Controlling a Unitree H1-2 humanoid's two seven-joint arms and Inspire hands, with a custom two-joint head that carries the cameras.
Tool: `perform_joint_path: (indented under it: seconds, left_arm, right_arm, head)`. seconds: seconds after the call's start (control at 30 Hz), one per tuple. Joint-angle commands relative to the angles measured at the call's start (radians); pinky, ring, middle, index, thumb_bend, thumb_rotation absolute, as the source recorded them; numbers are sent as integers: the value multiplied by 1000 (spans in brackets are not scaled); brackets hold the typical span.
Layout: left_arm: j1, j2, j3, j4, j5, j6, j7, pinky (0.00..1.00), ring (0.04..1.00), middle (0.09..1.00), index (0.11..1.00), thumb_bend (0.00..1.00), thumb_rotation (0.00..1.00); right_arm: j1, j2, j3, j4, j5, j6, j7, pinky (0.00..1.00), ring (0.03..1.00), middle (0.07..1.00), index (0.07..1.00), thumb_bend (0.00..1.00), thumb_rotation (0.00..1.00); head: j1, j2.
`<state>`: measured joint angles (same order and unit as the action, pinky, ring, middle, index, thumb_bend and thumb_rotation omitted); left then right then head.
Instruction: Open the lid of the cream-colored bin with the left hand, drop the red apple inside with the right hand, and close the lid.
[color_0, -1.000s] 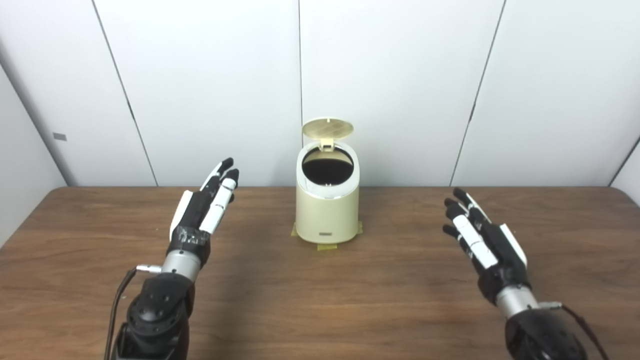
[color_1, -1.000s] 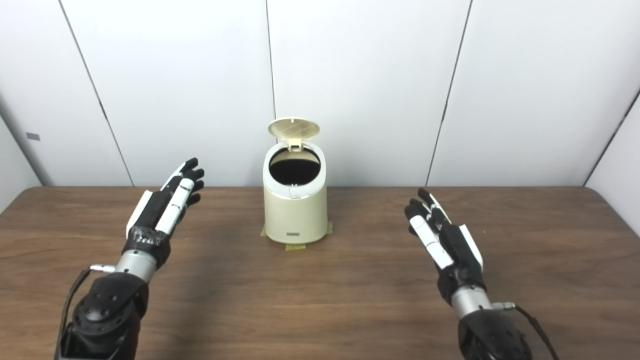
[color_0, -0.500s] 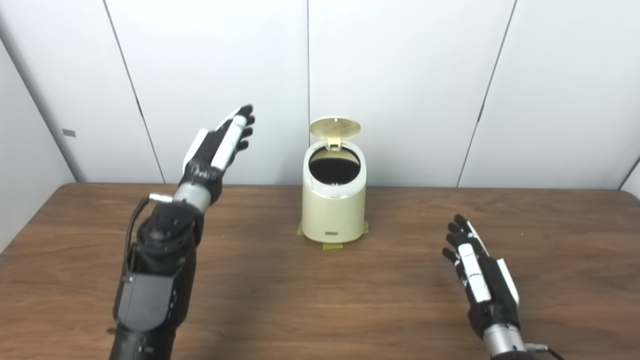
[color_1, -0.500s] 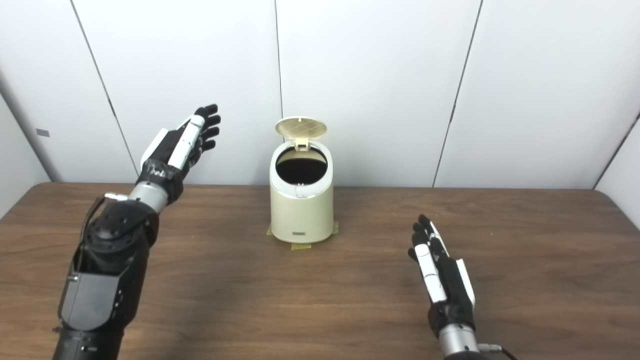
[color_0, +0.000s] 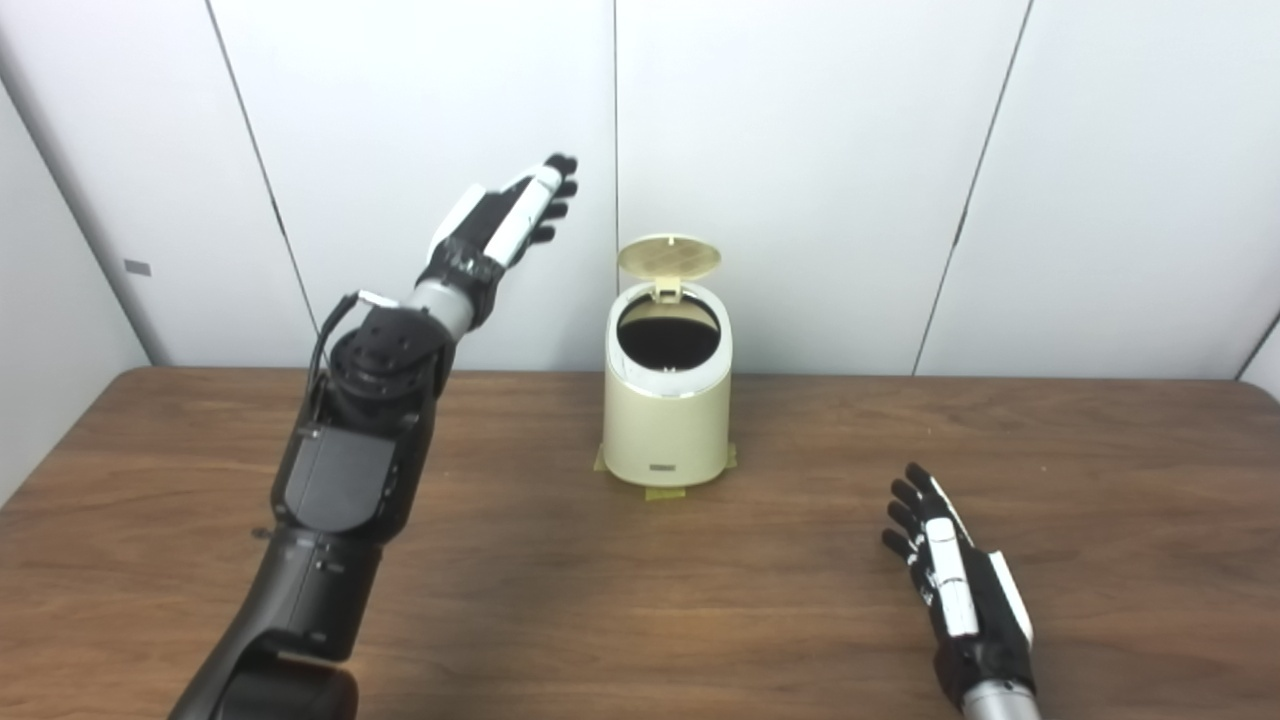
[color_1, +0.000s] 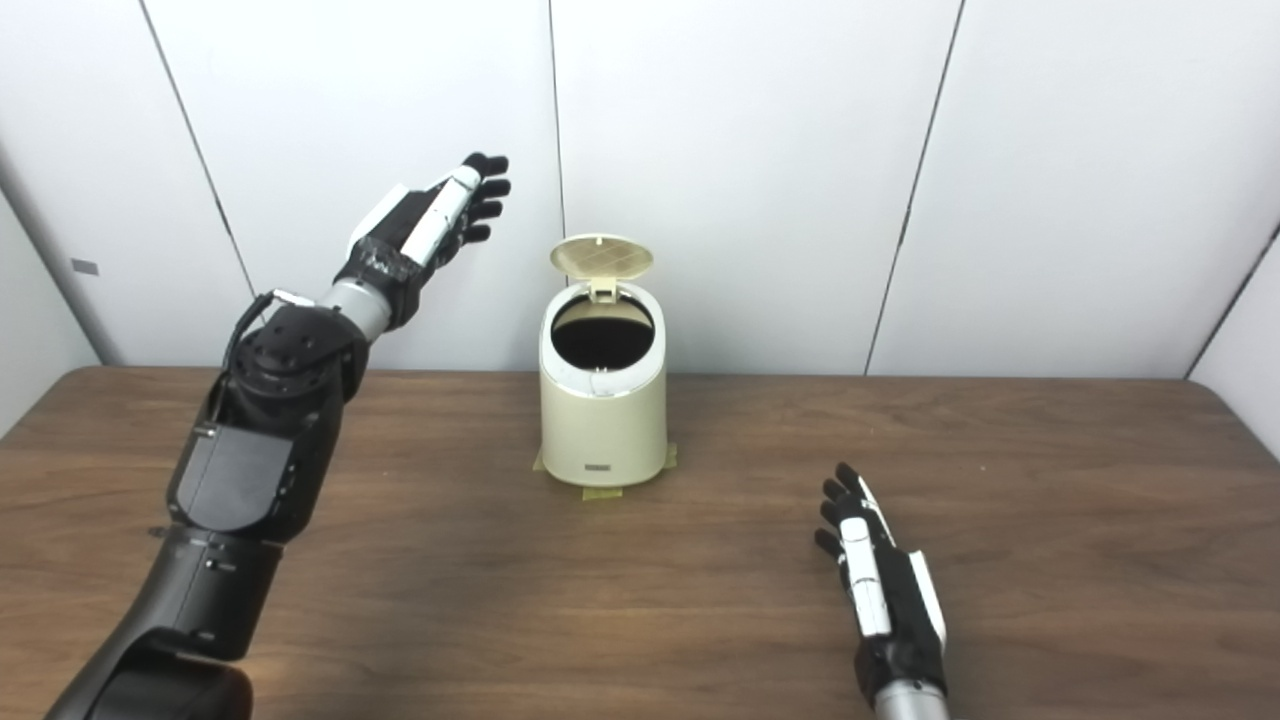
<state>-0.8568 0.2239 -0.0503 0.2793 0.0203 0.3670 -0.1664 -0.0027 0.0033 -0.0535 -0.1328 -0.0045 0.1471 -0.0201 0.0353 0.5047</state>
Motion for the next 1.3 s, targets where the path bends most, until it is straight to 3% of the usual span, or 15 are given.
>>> perform_joint_path:
  seconds: [0.0, 0.27, 0.43, 0.53, 0.63, 0.8, 0.9, 1.0, 1.27]
  left_arm:
    - [-92, 15, -14, 10, 19, -47, -13, 928, 948, 941, 949, 480, 989]
    - [-169, 21, -71, 103, 59, -83, -56, 941, 943, 928, 946, 476, 986]
    - [-179, 6, -78, 107, 71, -104, -67, 935, 945, 914, 946, 437, 1000]
    - [-177, -2, -84, 120, 86, -119, -59, 925, 942, 915, 935, 430, 970]
    - [-173, 5, -120, 118, 142, -129, -56, 919, 940, 915, 922, 428, 993]
    - [-180, 16, -171, 118, 224, -123, -55, 995, 983, 939, 889, 461, 981]
    - [-199, 23, -210, 155, 288, -174, -39, 953, 963, 941, 897, 504, 922]
    - [-211, 49, -280, 144, 405, -205, -28, 845, 911, 919, 899, 517, 972]
    - [-226, 78, -354, 162, 559, -282, -26, 735, 825, 834, 830, 527, 917]
  right_arm:
    - [-19, -3, 3, -34, 13, -31, 8, 886, 935, 931, 940, 488, 969]
    - [-24, -7, 7, -17, 13, -40, 9, 866, 921, 921, 937, 477, 969]
    - [-20, -10, 14, -9, 9, -50, 9, 846, 912, 917, 936, 487, 972]
    - [-21, -12, 16, 13, 11, -73, 10, 841, 912, 918, 937, 488, 968]
    - [-19, -12, 18, 25, 10, -85, 9, 843, 912, 917, 937, 488, 964]
    - [-23, -1, 6, 35, 57, -80, 17, 854, 911, 914, 935, 504, 928]
    - [-27, -1, 3, 47, 83, -77, 22, 843, 914, 921, 944, 509, 912]
    - [-30, -2, 1, 58, 103, -79, 26, 846, 921, 927, 951, 498, 925]
    - [-39, -1, 1, 78, 120, -78, 24, 848, 919, 925, 955, 508, 955]
  head:
    - [-1, 0]
    - [0, -26]
    - [-8, -47]
    - [-17, -82]
    - [-24, -91]
    - [-39, -95]
    - [-43, -101]
    - [-44, -105]
    - [-47, -111]
